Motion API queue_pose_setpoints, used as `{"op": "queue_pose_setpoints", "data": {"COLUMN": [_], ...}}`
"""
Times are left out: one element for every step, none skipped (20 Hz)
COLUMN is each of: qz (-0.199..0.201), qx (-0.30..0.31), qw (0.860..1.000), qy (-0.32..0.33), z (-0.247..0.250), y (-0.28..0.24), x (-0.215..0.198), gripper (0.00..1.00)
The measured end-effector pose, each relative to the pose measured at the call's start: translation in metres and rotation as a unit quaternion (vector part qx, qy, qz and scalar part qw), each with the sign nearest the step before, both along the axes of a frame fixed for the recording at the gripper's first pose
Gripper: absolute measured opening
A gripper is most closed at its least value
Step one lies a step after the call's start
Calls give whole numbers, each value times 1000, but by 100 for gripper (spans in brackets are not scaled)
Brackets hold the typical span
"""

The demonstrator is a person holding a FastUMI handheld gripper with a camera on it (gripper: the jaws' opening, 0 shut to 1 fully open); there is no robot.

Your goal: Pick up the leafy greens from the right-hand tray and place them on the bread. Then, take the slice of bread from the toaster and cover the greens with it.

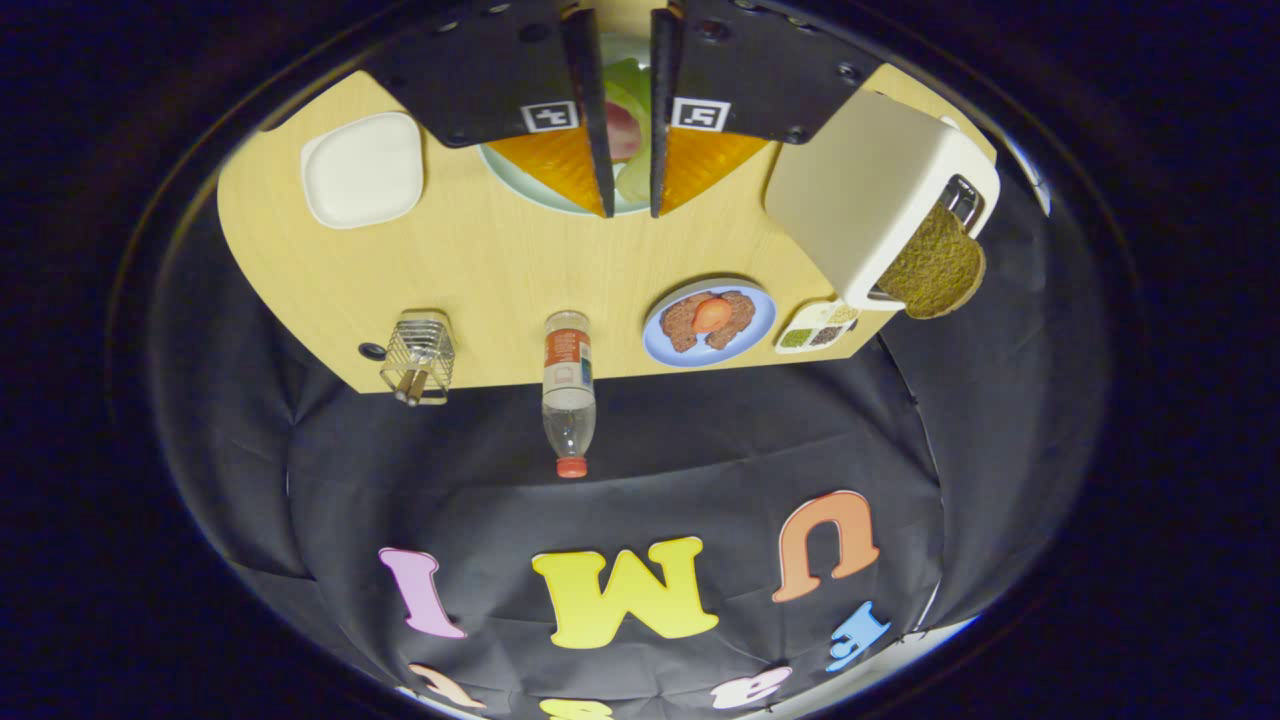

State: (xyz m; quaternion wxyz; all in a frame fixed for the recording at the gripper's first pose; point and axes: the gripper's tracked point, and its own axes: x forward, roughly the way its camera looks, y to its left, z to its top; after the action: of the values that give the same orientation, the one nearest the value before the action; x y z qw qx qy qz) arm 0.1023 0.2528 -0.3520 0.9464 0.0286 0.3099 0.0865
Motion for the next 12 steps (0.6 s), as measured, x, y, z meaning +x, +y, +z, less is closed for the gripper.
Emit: {"op": "queue_pose_setpoints", "data": {"qz": [-4, -8, -14, -19, -25, -30, -35, -41, -52, -63, -70, -75], "qx": [-2, -3, -9, -12, -13, -14, -18, -25, -34, -39, -42, -45], "qw": [1000, 1000, 1000, 1000, 999, 999, 999, 998, 996, 995, 994, 993], "qy": [-2, -1, -1, -7, -15, -24, -33, -43, -57, -69, -77, -85], "z": [0, 0, -1, 3, 9, 16, 22, 31, 42, 52, 62, 74], "y": [-6, -11, -16, -21, -27, -31, -34, -41, -50, -57, -61, -64], "x": [1, 1, 0, 0, 0, 1, -1, -4, -6, -7, -12, -16], "gripper": [25, 39, 52, 64, 67, 70, 73, 81, 90, 99, 98, 96]}}
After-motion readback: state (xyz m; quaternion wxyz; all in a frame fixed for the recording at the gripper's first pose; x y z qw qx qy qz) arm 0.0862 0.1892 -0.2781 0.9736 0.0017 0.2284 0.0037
